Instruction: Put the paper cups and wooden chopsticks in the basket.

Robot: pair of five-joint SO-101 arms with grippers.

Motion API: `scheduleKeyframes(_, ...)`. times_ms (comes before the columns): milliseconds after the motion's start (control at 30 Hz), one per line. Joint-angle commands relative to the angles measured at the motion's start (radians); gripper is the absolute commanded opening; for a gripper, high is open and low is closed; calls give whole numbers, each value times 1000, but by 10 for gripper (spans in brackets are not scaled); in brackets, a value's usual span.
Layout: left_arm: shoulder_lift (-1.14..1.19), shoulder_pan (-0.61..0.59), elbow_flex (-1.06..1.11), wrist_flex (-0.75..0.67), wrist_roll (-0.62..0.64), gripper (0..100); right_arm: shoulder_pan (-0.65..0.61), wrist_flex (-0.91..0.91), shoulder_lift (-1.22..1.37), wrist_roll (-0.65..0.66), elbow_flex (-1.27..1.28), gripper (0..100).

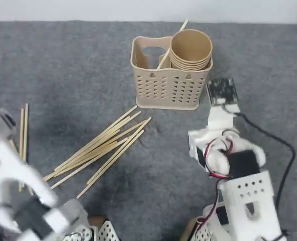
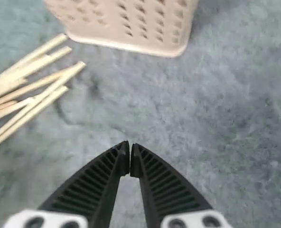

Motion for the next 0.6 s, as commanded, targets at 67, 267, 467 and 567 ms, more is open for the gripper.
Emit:
scheduleKeyframes(67,315,71,-414,161,-95,166,41,-286,-67,14,310,21)
scheduleKeyframes(267,609,106,-763,235,-100,166,39,-542,-71,12,534,21)
scheduleKeyframes(467,879,164,-1036,302,-176,124,31,-711,-71,12,677,21)
scheduleKeyframes(567,1007,183,-1161,310,-210,77,31,-710,-71,12,678,21)
